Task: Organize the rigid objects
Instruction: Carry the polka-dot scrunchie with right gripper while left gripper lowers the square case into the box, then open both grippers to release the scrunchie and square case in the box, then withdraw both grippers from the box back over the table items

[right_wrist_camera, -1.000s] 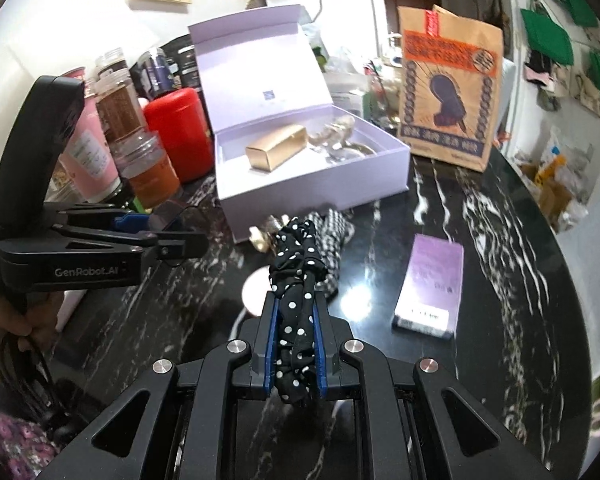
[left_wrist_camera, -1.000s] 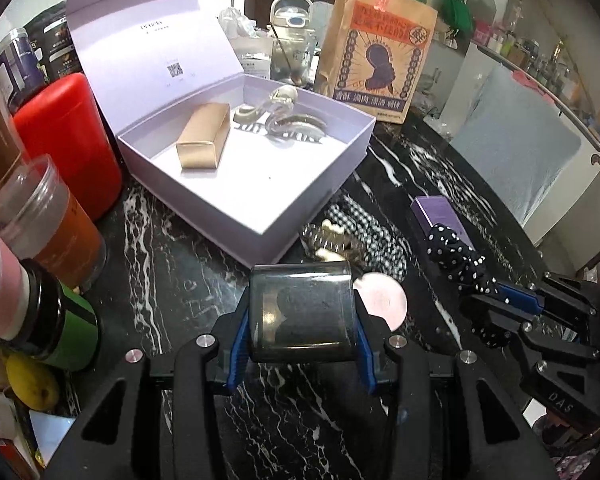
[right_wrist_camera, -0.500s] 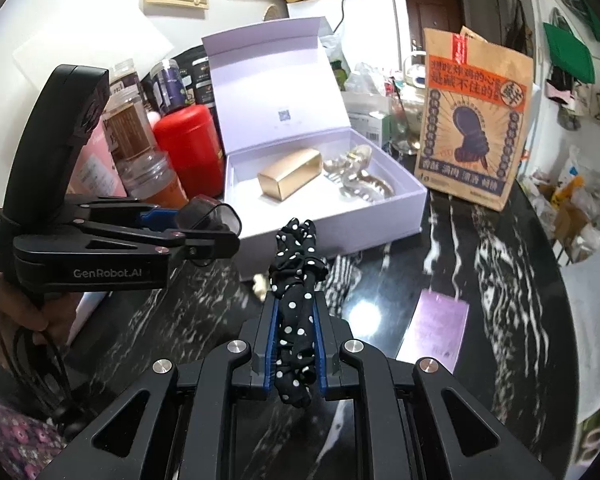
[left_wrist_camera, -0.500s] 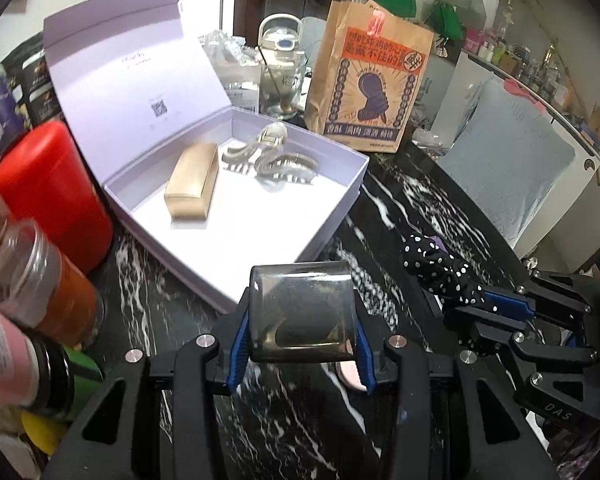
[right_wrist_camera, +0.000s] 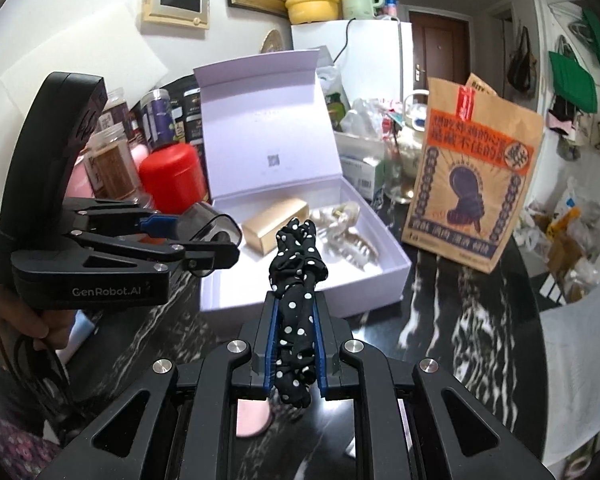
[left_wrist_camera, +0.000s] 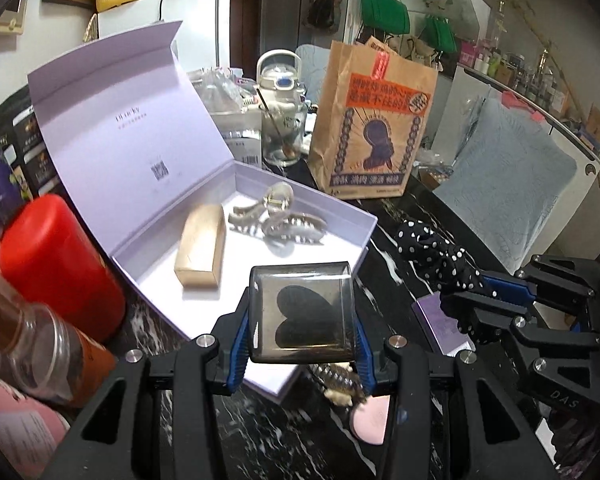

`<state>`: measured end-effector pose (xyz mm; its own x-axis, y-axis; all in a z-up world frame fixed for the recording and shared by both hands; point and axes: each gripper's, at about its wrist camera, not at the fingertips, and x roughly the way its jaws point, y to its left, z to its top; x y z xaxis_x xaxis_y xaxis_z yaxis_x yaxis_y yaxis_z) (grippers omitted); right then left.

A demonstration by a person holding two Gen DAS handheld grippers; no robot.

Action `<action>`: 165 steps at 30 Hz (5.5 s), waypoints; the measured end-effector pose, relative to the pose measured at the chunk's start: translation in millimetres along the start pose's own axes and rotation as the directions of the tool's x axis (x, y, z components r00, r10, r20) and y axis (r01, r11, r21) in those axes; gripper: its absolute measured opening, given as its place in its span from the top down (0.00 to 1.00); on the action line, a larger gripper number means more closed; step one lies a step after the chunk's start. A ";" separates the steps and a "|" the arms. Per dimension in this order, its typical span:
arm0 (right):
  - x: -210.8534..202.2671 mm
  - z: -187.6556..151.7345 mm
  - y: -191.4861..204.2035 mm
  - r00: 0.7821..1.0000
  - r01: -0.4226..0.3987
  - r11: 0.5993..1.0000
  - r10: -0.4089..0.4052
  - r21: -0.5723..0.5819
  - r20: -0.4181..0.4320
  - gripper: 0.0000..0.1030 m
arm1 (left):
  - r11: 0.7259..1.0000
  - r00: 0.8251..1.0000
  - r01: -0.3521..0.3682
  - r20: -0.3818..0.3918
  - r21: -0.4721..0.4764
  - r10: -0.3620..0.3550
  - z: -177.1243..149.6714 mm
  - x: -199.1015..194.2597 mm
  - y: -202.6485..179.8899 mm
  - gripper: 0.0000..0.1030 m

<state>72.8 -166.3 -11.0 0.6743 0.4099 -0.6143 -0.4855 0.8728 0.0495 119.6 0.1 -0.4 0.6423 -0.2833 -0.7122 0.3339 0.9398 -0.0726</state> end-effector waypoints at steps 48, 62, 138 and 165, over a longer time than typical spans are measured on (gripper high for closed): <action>125.4 111.3 -39.9 0.997 -0.076 0.997 0.075 0.018 0.025 0.85 | 0.986 0.993 -0.120 -0.001 -0.116 0.121 88.7 94.3 87.8 0.59; 169.5 94.8 -54.9 0.993 -0.074 0.996 0.078 0.053 -0.086 0.85 | 0.983 0.980 -0.156 -0.136 -0.092 0.143 75.8 144.4 89.4 0.59; 125.5 86.8 -55.2 0.991 0.098 0.995 -0.096 0.012 -0.088 0.57 | 0.977 0.972 -0.207 -0.124 -0.050 0.199 81.8 111.7 66.2 0.23; 11.8 102.1 -24.0 0.983 0.153 0.988 -0.151 -0.009 0.103 0.48 | 0.981 0.978 -0.192 0.080 -0.040 0.195 84.8 -0.4 25.6 0.23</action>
<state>149.3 -155.4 61.0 0.7936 0.2983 -0.5303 -0.3816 0.9229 -0.0519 186.5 8.0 57.2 0.7482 -0.1093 -0.6544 0.1768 0.9835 0.0379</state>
